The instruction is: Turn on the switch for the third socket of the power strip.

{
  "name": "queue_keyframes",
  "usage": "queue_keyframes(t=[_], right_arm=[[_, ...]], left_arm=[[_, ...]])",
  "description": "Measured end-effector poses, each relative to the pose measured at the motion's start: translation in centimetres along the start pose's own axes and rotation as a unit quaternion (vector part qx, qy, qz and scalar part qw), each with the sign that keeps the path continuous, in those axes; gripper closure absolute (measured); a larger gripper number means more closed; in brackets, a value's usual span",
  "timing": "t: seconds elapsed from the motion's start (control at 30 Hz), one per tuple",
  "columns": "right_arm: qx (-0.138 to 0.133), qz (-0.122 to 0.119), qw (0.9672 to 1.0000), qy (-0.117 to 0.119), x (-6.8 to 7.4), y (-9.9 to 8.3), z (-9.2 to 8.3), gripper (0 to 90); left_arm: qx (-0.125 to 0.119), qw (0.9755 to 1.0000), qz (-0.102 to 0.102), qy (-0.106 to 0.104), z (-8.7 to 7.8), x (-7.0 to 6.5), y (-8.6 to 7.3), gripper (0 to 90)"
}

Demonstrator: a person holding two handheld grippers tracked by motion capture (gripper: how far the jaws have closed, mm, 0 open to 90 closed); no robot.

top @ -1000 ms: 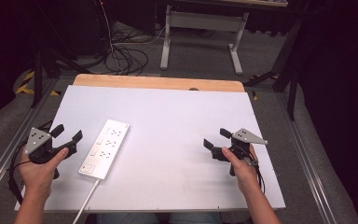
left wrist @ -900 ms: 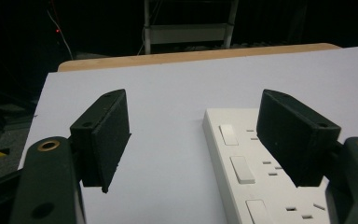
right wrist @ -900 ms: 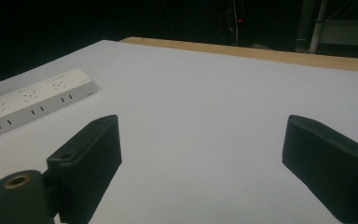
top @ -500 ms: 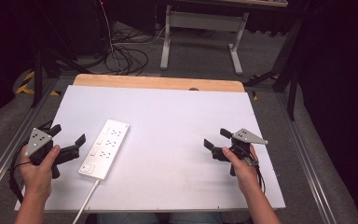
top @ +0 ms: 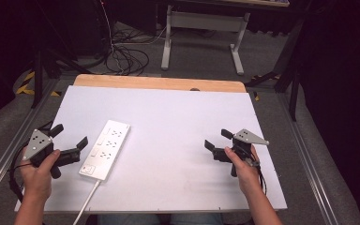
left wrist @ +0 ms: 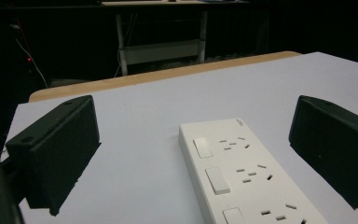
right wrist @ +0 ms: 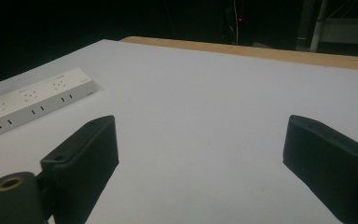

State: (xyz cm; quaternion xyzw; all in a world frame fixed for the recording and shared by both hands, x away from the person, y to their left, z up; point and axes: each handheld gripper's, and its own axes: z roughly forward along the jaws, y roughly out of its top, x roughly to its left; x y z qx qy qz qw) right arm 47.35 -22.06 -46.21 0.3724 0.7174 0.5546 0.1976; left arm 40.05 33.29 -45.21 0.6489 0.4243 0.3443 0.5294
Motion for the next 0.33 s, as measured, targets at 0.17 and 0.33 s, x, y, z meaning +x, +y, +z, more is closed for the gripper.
queue_keyframes(t=[0.17,0.33], right_arm=[[0.002,-0.004,1.0000,0.000,0.04,-0.04,0.10,9.4],[0.002,-0.003,1.0000,0.000,0.02,-0.04,0.10,9.0]], left_arm=[[0.002,1.0000,0.001,0.000,-0.02,0.03,-0.04,2.1],[0.001,1.0000,-0.001,-0.001,-0.02,0.07,-0.07,2.1]])
